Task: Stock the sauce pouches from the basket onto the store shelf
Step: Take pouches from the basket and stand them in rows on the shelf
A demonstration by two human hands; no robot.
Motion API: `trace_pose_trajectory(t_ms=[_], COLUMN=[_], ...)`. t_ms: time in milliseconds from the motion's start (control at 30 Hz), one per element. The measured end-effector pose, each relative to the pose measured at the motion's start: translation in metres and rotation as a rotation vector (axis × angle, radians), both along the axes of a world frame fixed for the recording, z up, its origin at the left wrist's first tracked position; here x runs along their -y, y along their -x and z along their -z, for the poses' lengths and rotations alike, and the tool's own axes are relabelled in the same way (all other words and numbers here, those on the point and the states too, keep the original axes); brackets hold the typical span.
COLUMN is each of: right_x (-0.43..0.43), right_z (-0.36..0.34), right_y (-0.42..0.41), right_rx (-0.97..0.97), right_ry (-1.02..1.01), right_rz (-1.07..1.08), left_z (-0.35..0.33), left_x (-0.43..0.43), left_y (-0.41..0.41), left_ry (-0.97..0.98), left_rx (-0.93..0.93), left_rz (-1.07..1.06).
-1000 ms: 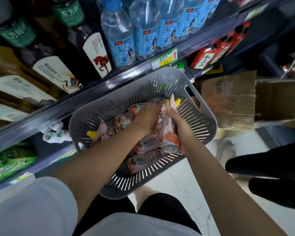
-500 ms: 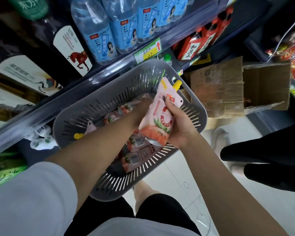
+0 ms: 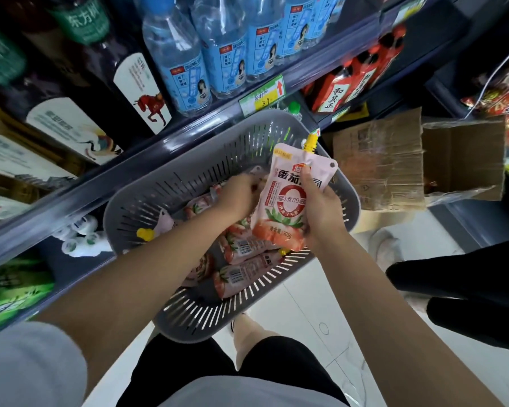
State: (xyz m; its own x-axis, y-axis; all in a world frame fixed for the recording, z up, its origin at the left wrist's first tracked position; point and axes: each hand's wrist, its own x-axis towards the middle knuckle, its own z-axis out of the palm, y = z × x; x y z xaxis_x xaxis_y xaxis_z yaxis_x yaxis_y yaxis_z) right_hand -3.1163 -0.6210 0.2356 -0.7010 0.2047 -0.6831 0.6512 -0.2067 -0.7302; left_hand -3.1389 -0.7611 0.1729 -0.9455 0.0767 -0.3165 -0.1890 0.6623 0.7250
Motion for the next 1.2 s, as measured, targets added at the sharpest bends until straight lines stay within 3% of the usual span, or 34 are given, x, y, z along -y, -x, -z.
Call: trace_pose_trajectory(t_ms=[100, 200, 500, 700, 1033, 1200], right_x=[-0.005, -0.007, 0.018, 0.049, 0.144, 0.200], right_z=[-0.001, -0.006, -0.038, -0.079, -0.183, -0.231], right_y=[0.001, 0.002, -0.025, -0.066, -0.147, -0.180], right_rx=[-0.014, -0.027, -0.115, -0.288, -0.539, -0.655], right_ry=[-0.068, -0.121, -0.185, -0.175, 0.066, 0.211], right_rz=[0.000, -0.018, -0.086, -0.152, -0.223, -0.305], left_z=[-0.001, -0.004, -0.032, -0.089, -0.250, -0.307], left_x=[0.020, 0.041, 0.075, 0.121, 0.210, 0.251], left_y=[-0.017, -0.034, -0.079, -0.126, -0.245, -0.298], left_ry=[-0.022, 0.013, 0.146, 0.062, -0.128, -0.071], left_rx=[0.025, -0.068, -0.231, -0.406, -0.824, -0.971], left_rz=[-0.083, -0.140, -0.124, -0.121, -0.301, -0.436])
